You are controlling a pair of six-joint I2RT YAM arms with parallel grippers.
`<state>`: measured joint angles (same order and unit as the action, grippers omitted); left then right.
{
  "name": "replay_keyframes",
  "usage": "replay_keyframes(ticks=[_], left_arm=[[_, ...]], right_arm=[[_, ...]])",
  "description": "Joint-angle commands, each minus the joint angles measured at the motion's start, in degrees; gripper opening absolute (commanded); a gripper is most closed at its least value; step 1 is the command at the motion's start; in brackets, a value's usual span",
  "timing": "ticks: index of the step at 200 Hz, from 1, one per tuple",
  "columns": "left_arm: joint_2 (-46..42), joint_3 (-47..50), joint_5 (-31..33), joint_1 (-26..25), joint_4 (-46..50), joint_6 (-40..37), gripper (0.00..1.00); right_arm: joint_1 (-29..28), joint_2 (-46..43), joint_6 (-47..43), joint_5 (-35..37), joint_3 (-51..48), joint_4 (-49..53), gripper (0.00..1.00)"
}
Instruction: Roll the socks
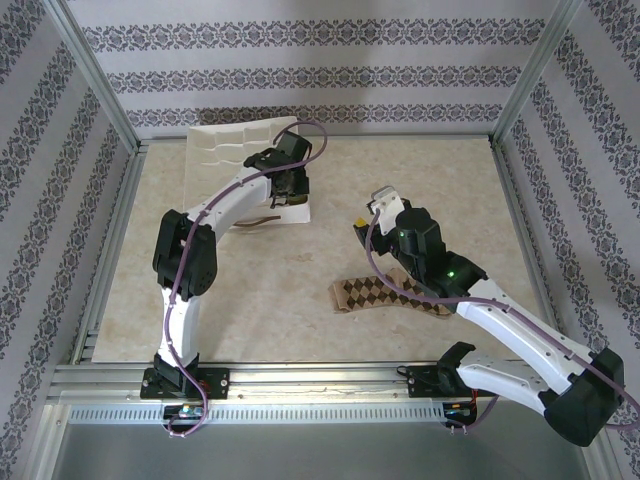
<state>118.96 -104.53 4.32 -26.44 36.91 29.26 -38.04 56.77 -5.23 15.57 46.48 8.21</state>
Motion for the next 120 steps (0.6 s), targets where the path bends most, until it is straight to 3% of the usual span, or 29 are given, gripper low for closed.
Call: replay_keyframes(ticks=[1, 55, 68, 79, 97, 120], left_arm=[[-1.9, 0.48, 1.85, -0.46, 1.94, -1.08, 0.0], [-1.67, 5.47, 0.1, -0.42, 1.09, 0.84, 0.0], [-0.85, 5.7, -2.98, -0.27, 1.05, 1.34, 0.06], [-0.31, 5.01, -4.39, -0.19, 2.01, 2.14, 0.14], [-1.36, 4.45, -5.34, -0.19, 2.98, 3.99, 0.44], [-3.64, 2.51, -5.85, -0.19, 5.6, 6.45, 0.62]], right_arm=[[-0.2, 0.31, 1.7, 0.08, -0.25, 0.84, 0.72], [-0.14, 0.31, 2.27, -1.12, -0.09, 1.89, 0.72], [-0.15, 0.36, 2.57, -1.72, 0.19, 2.02, 0.72], [-0.13, 0.51, 2.77, -2.07, 0.53, 2.15, 0.72], [-0.16, 0.61, 2.83, -2.14, 1.44, 2.79, 0.73], [-0.04, 0.73, 2.35, -2.38, 2.3, 3.56, 0.74]])
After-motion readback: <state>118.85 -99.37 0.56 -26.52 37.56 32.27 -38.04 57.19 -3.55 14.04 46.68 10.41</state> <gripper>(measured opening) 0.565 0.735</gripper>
